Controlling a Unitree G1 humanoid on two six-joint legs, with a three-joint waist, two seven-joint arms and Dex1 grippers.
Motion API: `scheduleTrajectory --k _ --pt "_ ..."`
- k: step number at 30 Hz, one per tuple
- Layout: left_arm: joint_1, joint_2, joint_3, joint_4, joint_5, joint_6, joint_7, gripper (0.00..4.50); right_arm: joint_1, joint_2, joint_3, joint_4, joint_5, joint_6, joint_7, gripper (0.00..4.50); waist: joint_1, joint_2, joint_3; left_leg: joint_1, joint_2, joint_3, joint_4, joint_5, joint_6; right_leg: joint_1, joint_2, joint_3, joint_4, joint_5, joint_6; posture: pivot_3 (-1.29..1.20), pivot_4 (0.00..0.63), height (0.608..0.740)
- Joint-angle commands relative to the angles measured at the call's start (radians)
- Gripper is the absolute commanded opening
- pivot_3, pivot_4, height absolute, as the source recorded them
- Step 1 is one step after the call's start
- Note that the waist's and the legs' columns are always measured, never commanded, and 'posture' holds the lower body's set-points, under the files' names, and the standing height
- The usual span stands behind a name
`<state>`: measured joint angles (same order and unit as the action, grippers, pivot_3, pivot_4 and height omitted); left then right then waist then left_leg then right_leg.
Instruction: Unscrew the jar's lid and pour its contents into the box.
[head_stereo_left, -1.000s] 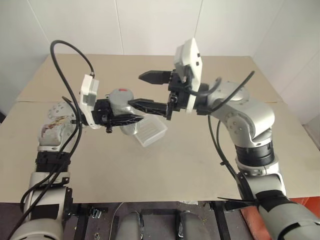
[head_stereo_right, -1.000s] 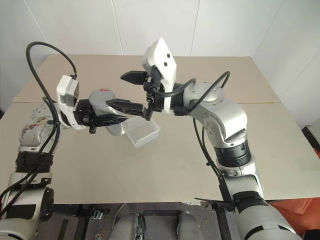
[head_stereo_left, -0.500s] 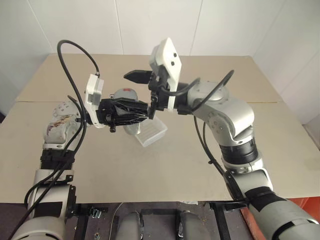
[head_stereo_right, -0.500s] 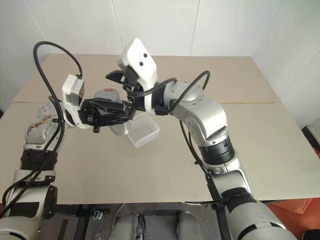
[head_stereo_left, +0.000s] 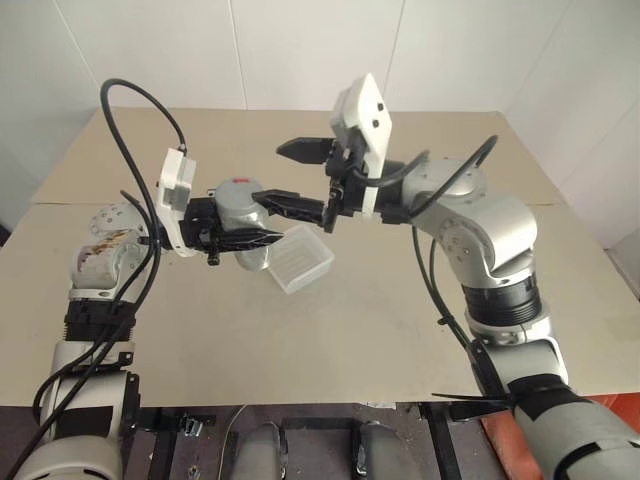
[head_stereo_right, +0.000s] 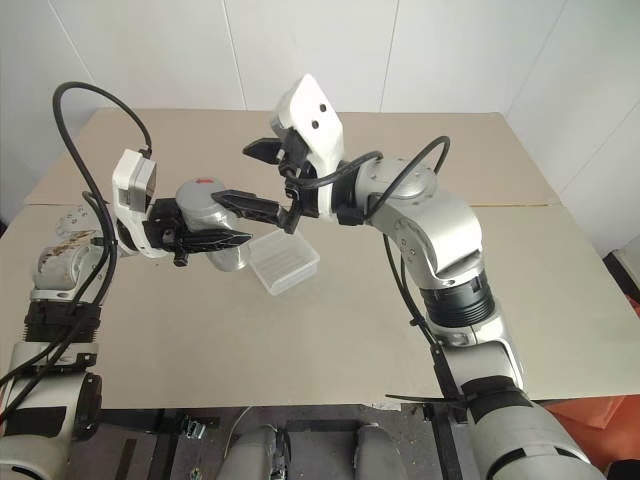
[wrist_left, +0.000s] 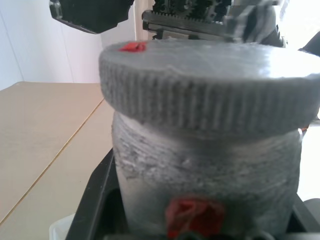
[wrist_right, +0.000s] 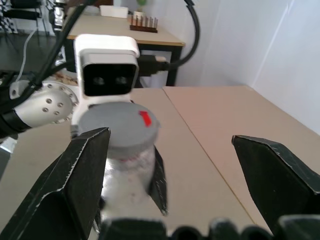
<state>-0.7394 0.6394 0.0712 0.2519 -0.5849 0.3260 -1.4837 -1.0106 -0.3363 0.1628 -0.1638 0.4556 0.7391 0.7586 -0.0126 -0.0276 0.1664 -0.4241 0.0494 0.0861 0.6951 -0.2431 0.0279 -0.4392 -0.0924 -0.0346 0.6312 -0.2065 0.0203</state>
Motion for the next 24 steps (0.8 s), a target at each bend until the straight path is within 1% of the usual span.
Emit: scheduleTrajectory --k 1,4,7,10,14,19,24 --pt "-0.022 0.007 0.028 -0.016 -0.014 -0.019 -0.008 1.94 -0.011 0.001 -0.051 -0.051 0.054 0.011 0.011 4.46 0.0 0.0 0.0 0.0 0.0 0.0 0.0 0.0 0.0 0.0 0.0 0.0 0.0 0.0 0.0 0.0 0.15 0.74" --pt "-0.025 -0.009 0.018 -0.008 -0.007 -0.026 -0.003 1.94 -0.017 0.02 -0.053 -0.081 0.089 0.021 0.014 4.46 0.0 0.0 0.0 0.0 0.0 0.0 0.0 0.0 0.0 0.0 0.0 0.0 0.0 0.0 0.0 0.0 0.15 0.74" --pt "-0.027 -0.025 0.008 -0.006 -0.004 -0.028 -0.003 1.94 -0.025 0.049 -0.026 -0.093 0.099 0.026 0.001 4.46 0.0 0.0 0.0 0.0 0.0 0.0 0.0 0.0 0.0 0.0 0.0 0.0 0.0 0.0 0.0 0.0 0.15 0.74" --pt "-0.034 -0.036 0.002 0.0 0.0 -0.033 -0.005 1.94 -0.029 0.076 0.011 -0.088 0.077 0.019 -0.009 4.46 0.0 0.0 0.0 0.0 0.0 0.0 0.0 0.0 0.0 0.0 0.0 0.0 0.0 0.0 0.0 0.0 0.15 0.74" --pt "-0.05 -0.044 -0.001 0.007 0.001 -0.031 -0.008 1.94 -0.05 0.11 0.064 -0.03 0.019 -0.008 -0.024 4.46 -0.001 0.0 0.0 0.0 0.0 0.0 0.0 0.0 0.0 0.0 0.0 0.0 0.0 0.0 0.0 0.0 0.15 0.74" --pt "-0.052 -0.041 0.004 0.0 0.0 -0.025 -0.011 1.94 -0.074 0.14 0.07 0.044 -0.032 -0.037 -0.038 4.46 0.0 0.0 0.0 0.0 0.0 0.0 0.0 0.0 0.0 0.0 0.0 0.0 0.0 0.0 0.0 0.0 0.15 0.74" --pt "-0.037 -0.027 0.011 -0.017 -0.004 -0.019 -0.011 1.94 -0.067 0.141 0.033 0.051 -0.023 -0.038 -0.033 4.46 0.0 0.0 0.0 0.0 0.0 0.0 0.0 0.0 0.0 0.0 0.0 0.0 0.001 0.0 0.0 0.0 0.15 0.74"
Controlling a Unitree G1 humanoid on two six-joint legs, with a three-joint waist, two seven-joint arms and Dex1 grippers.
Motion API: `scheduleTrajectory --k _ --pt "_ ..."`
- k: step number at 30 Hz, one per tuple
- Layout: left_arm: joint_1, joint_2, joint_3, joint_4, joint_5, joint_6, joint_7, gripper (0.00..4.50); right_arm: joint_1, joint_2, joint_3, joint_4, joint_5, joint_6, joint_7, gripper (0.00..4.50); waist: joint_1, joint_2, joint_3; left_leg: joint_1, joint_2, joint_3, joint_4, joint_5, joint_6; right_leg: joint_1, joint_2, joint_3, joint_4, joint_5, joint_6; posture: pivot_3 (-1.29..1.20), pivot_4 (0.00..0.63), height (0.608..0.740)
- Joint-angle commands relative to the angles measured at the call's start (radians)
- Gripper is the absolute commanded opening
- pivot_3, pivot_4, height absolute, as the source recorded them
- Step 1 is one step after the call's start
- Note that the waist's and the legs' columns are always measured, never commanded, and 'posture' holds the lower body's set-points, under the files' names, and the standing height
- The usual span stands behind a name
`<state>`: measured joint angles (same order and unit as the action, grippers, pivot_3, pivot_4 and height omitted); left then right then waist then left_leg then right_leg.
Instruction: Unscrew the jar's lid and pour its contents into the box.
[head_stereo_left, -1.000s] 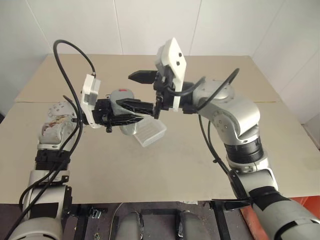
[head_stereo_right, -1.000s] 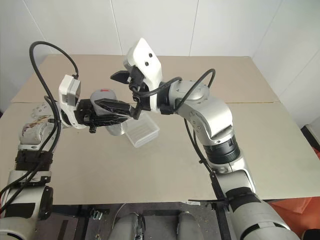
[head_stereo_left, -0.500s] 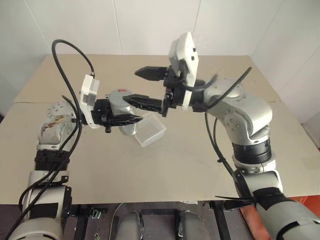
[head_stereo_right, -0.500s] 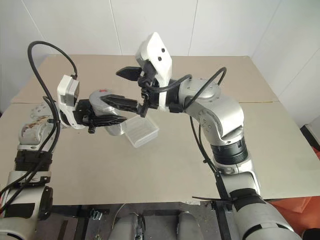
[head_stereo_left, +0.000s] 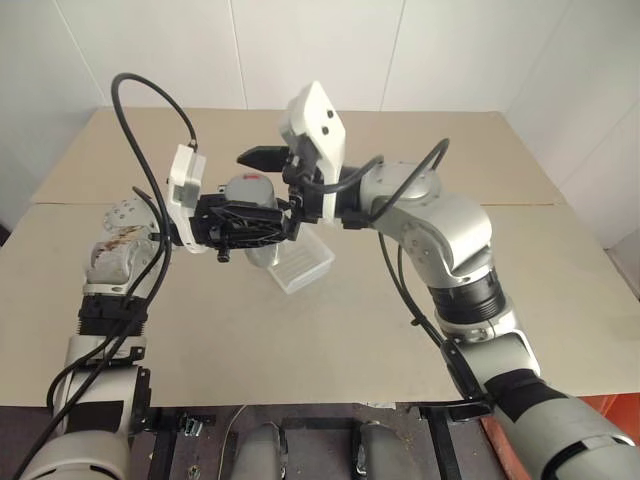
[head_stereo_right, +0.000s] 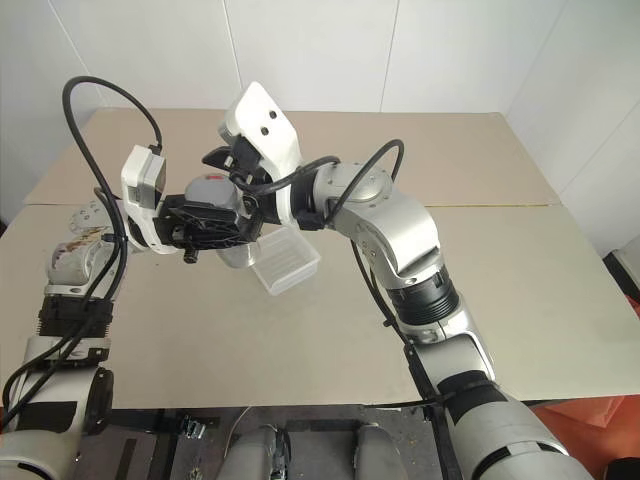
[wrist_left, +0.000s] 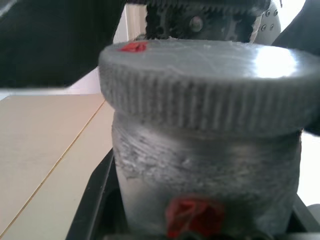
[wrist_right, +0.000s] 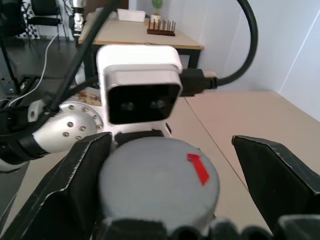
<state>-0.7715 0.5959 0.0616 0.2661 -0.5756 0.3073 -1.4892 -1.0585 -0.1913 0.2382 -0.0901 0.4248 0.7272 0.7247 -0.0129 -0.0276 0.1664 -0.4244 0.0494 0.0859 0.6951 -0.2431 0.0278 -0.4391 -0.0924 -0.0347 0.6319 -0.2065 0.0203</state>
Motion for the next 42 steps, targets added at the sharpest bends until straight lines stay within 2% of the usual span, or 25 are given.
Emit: scheduleTrajectory --k 1,16,24,33,42 --pt "-0.003 0.019 0.021 -0.033 -0.013 0.0 -0.006 1.94 -0.017 -0.009 -0.047 -0.024 0.008 -0.027 0.002 4.46 0.0 0.0 0.0 0.0 0.0 0.0 0.0 0.0 0.0 0.0 0.0 0.0 0.0 0.0 0.0 0.0 0.15 0.74" --pt "0.006 0.049 0.024 -0.037 -0.019 0.003 -0.017 1.94 0.047 -0.123 -0.094 -0.074 0.033 -0.027 0.051 4.46 0.0 0.0 0.0 0.0 0.0 0.0 0.0 0.0 0.0 0.0 0.0 0.0 0.0 0.0 0.0 0.0 0.15 0.74" --pt "0.011 0.048 0.022 -0.038 -0.017 0.002 -0.017 1.94 0.086 -0.163 -0.078 -0.142 0.072 -0.021 0.119 4.46 0.0 0.0 0.0 0.0 0.0 0.0 0.0 0.0 0.0 0.0 0.0 0.0 -0.001 0.0 0.0 0.0 0.15 0.74" --pt "0.007 0.038 0.015 -0.035 -0.014 -0.002 -0.022 1.94 0.074 -0.144 -0.067 -0.171 0.117 0.003 0.134 4.46 0.0 0.0 0.0 0.0 0.0 0.0 0.0 0.0 0.0 0.0 0.0 0.0 -0.001 0.0 0.0 0.0 0.15 0.74" --pt "0.001 0.031 0.011 -0.031 -0.007 -0.008 -0.024 1.94 0.006 -0.07 -0.02 -0.09 0.049 -0.002 0.06 4.46 -0.001 0.0 0.0 0.0 0.0 0.0 0.0 0.0 0.0 0.0 0.0 0.0 0.0 0.0 0.0 0.0 0.15 0.74"
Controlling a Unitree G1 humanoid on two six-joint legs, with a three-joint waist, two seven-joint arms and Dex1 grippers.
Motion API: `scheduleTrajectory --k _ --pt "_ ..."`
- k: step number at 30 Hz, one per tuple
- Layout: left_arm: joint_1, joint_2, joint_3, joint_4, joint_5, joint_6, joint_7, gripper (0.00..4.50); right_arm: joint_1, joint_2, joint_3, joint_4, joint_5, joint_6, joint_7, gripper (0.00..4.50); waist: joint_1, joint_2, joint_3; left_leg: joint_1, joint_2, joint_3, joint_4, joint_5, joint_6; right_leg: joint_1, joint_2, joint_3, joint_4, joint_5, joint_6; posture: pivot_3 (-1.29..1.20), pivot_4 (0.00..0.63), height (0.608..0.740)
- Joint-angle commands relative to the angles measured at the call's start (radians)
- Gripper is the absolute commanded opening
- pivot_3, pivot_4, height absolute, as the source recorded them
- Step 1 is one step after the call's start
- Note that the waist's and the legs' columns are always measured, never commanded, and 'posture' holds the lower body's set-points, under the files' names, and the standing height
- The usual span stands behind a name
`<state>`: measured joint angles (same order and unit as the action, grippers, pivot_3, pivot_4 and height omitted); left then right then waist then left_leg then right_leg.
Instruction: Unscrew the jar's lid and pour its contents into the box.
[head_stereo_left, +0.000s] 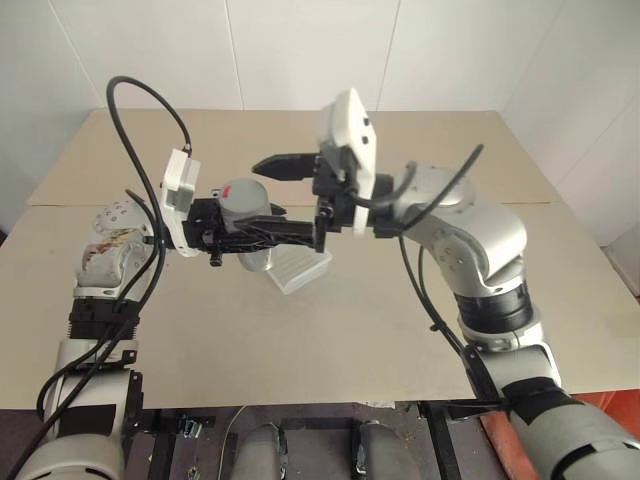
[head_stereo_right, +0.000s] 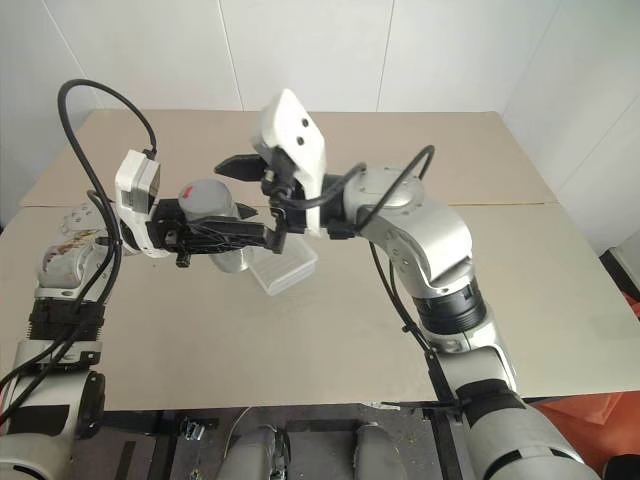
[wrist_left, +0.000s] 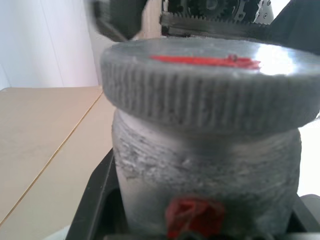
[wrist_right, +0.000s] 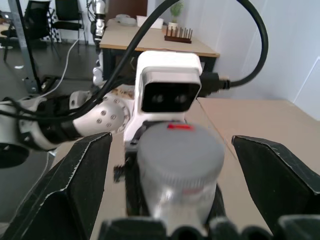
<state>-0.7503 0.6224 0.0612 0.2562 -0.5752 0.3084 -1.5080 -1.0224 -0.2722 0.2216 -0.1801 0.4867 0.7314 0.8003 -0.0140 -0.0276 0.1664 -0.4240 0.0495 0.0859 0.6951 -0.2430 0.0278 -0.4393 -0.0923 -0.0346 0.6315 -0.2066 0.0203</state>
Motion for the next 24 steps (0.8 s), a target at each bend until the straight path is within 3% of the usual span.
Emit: scheduleTrajectory --k 1,8,15,18,24 --pt "-0.021 0.004 0.012 -0.021 -0.007 -0.01 -0.005 1.94 -0.035 0.016 -0.001 0.007 -0.017 -0.006 -0.017 4.46 0.0 0.0 0.0 0.0 0.0 0.0 0.0 0.0 0.0 0.0 0.0 0.0 0.0 0.0 0.0 0.0 0.15 0.74" --pt "-0.015 0.004 0.014 -0.03 -0.008 -0.01 -0.001 1.94 -0.056 0.037 0.006 0.037 -0.019 0.014 -0.008 4.46 0.001 0.0 0.0 0.0 0.0 0.0 0.0 0.0 0.0 0.0 0.0 0.0 0.0 0.0 0.0 0.0 0.15 0.74" --pt "-0.005 0.01 0.016 -0.034 -0.007 -0.011 0.001 1.94 -0.06 0.041 -0.005 0.033 -0.004 0.047 0.007 2.77 0.001 0.0 0.0 0.0 0.0 0.0 0.0 0.0 0.0 0.0 0.0 0.0 0.0 0.0 0.0 0.0 0.15 0.74" --pt "-0.005 0.009 0.015 -0.034 -0.006 -0.012 0.001 1.94 -0.06 0.046 -0.016 0.036 0.003 0.058 0.002 2.77 0.001 0.0 0.0 0.0 0.0 0.0 0.0 0.0 0.0 0.0 0.0 0.0 0.0 0.0 0.0 0.0 0.15 0.74" --pt "0.001 0.016 0.002 -0.024 0.01 -0.025 -0.018 1.94 -0.126 0.074 -0.209 0.102 0.173 0.205 -0.059 2.77 0.002 0.0 0.0 0.0 0.0 0.0 0.0 0.0 0.0 0.0 0.0 0.0 0.0 0.0 0.0 0.0 0.15 0.74"
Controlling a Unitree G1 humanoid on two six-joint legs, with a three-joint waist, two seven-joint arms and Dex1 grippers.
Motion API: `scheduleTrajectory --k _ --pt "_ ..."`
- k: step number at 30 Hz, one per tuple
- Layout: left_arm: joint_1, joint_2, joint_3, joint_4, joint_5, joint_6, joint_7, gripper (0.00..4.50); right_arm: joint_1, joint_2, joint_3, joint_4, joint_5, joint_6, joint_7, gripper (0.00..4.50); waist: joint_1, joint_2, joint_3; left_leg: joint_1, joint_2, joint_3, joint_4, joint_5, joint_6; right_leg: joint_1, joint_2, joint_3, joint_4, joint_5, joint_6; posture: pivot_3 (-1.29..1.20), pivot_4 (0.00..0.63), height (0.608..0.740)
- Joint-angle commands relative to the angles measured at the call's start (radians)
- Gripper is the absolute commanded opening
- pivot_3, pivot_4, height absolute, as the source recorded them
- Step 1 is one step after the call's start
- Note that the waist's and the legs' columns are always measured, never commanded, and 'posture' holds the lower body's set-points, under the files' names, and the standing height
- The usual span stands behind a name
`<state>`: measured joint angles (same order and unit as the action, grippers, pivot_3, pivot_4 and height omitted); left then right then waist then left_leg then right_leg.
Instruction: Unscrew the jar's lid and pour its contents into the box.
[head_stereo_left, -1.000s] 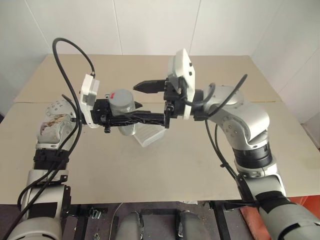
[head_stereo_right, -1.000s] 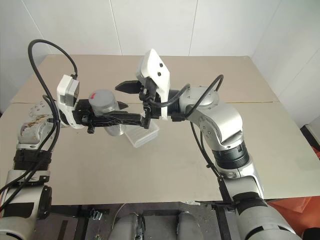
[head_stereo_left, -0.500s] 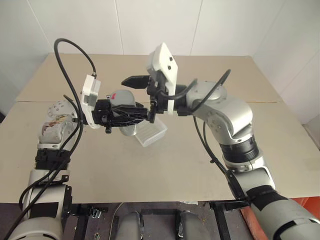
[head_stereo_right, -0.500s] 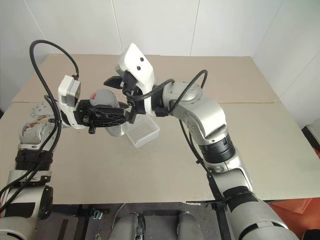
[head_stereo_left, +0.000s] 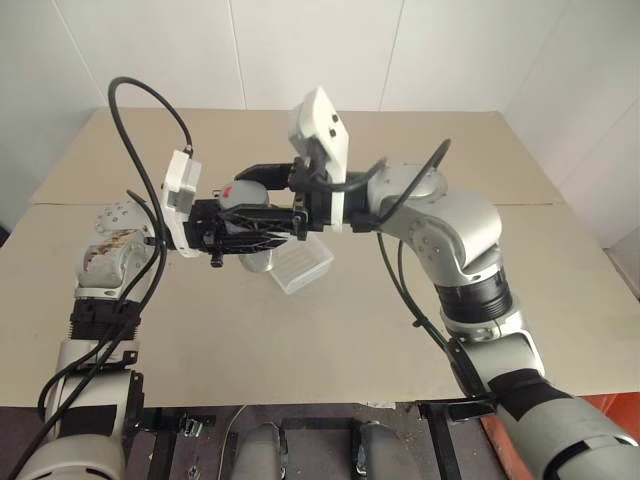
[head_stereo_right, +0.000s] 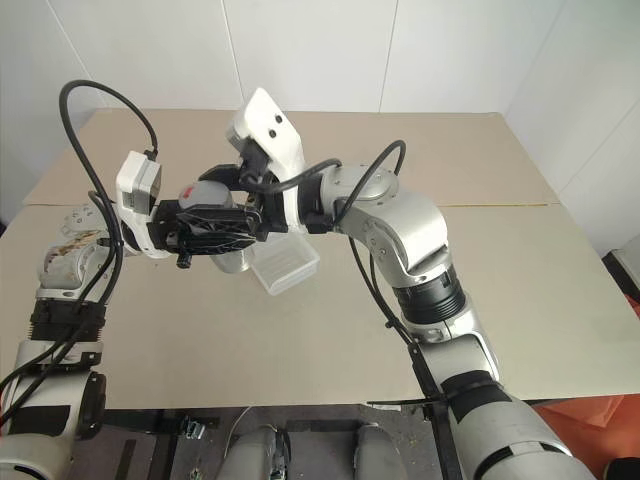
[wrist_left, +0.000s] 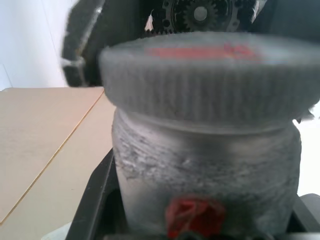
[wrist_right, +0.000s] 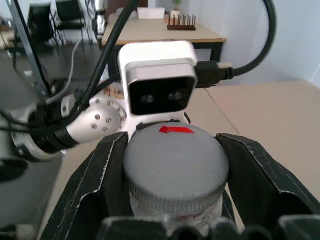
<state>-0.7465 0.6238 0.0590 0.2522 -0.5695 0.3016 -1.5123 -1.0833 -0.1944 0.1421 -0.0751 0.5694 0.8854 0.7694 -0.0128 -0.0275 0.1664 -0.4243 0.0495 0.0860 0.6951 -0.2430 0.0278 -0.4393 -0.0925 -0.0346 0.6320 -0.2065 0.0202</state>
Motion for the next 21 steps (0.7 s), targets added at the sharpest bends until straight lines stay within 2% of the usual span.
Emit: scheduleTrajectory --k 1,5,8,11,14,17,19,21 --pt "-0.001 0.016 0.003 -0.019 0.008 -0.023 -0.018 1.94 -0.073 -0.012 -0.157 0.003 0.115 0.068 -0.031 2.77 0.002 0.0 0.0 0.0 0.0 0.0 0.0 0.0 0.0 0.0 0.0 0.0 0.0 0.0 0.0 0.0 0.15 0.74" --pt "0.015 0.019 0.026 -0.017 0.025 -0.045 0.014 1.94 0.035 -0.118 -0.207 -0.067 0.064 0.005 -0.061 2.77 0.008 0.0 0.0 0.0 0.0 -0.001 0.0 0.0 0.0 0.002 0.0 -0.001 0.0 0.0 0.0 0.0 0.15 0.74" --pt "0.04 0.019 0.057 -0.031 0.041 -0.071 0.089 1.94 0.233 -0.23 -0.149 -0.168 -0.077 -0.139 -0.069 2.77 0.015 0.0 0.0 0.0 0.0 -0.001 0.0 -0.001 0.001 0.002 -0.001 -0.002 -0.002 0.0 0.0 0.0 0.15 0.74" --pt "0.076 0.026 0.086 -0.051 0.072 -0.106 0.174 1.94 0.446 -0.315 -0.104 -0.233 -0.18 -0.203 -0.099 2.77 0.011 0.0 0.0 -0.001 -0.001 0.0 0.0 -0.001 0.001 0.0 -0.001 0.0 -0.002 0.0 0.0 0.0 0.15 0.74" --pt "0.11 0.035 0.094 -0.066 0.124 -0.161 0.25 1.94 0.634 -0.342 -0.065 -0.245 -0.26 -0.256 -0.136 2.77 0.004 0.0 0.0 -0.001 0.0 0.0 -0.001 -0.001 0.001 -0.001 -0.001 0.0 -0.002 0.0 0.0 0.0 0.15 0.74" --pt "0.116 0.02 0.087 -0.066 0.171 -0.211 0.323 1.94 0.713 -0.316 -0.056 -0.209 -0.269 -0.274 -0.149 2.77 -0.002 0.0 0.0 0.002 0.0 0.001 0.0 0.0 0.0 0.0 0.0 0.002 -0.002 0.0 0.0 0.0 0.15 0.74" --pt "0.106 -0.004 0.065 -0.055 0.227 -0.25 0.396 1.94 0.73 -0.315 -0.038 -0.162 -0.29 -0.291 -0.139 3.48 -0.002 0.0 0.0 0.002 0.0 0.001 0.0 0.0 0.0 0.001 0.0 0.002 -0.002 0.0 0.0 0.0 0.15 0.74" --pt "0.098 -0.028 0.049 -0.047 0.262 -0.275 0.445 1.94 0.73 -0.326 -0.03 -0.138 -0.299 -0.301 -0.115 3.96 0.001 0.0 0.0 0.004 -0.001 0.001 0.0 0.001 0.0 0.003 0.0 0.002 -0.002 0.0 0.0 0.0 0.15 0.74"
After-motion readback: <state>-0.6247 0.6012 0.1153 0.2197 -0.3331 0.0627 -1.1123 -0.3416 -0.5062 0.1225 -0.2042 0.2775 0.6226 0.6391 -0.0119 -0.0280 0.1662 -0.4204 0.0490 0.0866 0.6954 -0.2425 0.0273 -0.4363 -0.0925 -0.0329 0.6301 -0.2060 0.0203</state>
